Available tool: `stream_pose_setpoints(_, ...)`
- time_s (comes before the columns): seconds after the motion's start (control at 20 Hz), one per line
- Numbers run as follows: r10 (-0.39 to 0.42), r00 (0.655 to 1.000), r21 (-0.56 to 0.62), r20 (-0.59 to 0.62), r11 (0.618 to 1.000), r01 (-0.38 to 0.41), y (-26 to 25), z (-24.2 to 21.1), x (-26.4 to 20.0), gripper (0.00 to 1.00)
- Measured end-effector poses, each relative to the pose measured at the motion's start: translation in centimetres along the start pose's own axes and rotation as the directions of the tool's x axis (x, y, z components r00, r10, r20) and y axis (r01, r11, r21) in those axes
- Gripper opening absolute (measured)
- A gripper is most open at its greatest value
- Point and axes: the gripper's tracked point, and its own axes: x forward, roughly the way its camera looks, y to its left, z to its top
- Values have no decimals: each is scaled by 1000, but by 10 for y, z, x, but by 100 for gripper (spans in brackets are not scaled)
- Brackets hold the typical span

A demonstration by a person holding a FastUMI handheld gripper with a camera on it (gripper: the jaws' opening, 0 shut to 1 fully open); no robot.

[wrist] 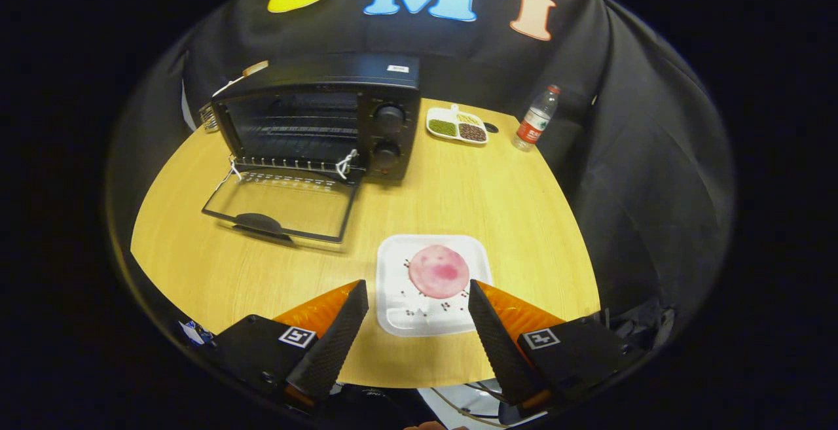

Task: Open the toaster oven, put the food inside, and close the toaster oven door.

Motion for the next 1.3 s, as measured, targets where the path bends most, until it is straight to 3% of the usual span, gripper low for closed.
stream_pose_setpoints(0.25, -1, 998, 20, -68, 1000, 2, -49, -14, 26, 99)
stream_pose_setpoints(0.55, 72, 991, -4, -115, 997, -73, -85, -10, 71, 99)
stream_pose_setpoints(0.8, 145, 967, -43, -209, 987, -158, -87, -32, 93, 99)
stream_pose_setpoints(1.3, 200, 918, -7, -342, 976, -216, -87, -51, 112, 98)
